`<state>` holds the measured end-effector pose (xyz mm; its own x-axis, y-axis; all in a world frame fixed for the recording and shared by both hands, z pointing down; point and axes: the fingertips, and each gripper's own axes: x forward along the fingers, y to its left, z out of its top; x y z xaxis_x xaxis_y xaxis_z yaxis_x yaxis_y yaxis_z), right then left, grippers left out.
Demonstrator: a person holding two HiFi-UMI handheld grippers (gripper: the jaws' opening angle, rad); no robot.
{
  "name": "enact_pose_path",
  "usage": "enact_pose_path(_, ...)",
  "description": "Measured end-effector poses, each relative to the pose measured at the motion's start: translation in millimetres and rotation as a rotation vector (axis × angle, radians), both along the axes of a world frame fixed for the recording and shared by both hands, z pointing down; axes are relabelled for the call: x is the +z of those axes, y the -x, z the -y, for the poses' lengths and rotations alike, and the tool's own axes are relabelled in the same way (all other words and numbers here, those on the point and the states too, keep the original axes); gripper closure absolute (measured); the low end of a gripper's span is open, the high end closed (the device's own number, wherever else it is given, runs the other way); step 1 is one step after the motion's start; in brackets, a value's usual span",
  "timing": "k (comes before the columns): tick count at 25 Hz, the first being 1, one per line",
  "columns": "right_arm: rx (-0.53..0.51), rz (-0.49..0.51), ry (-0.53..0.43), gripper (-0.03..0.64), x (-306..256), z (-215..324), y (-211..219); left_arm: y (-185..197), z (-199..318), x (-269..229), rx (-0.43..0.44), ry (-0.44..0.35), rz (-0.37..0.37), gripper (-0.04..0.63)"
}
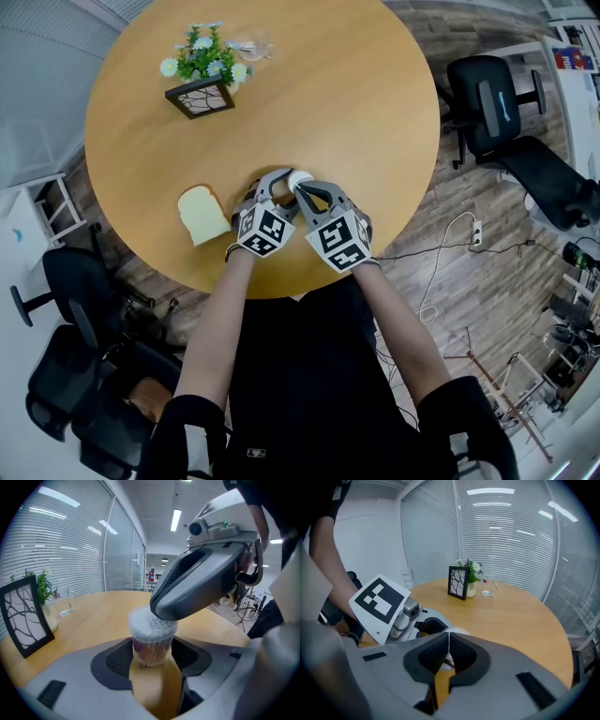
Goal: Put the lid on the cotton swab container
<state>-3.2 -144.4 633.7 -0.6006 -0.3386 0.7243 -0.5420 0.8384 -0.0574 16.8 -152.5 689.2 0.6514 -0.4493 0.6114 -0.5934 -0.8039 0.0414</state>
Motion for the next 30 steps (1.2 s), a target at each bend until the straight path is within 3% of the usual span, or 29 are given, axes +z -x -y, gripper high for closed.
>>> enact_pose_path(8,0.017,0.014,0.037,0.611,-1,0,0,-1,0,1,0.011,0.047,-0.004,0.339)
enact_pose_path(30,0.041,0.061,0.033,0.610,-17,-1,-15,-1,0,2,0.006,0.043,0.013,0.339)
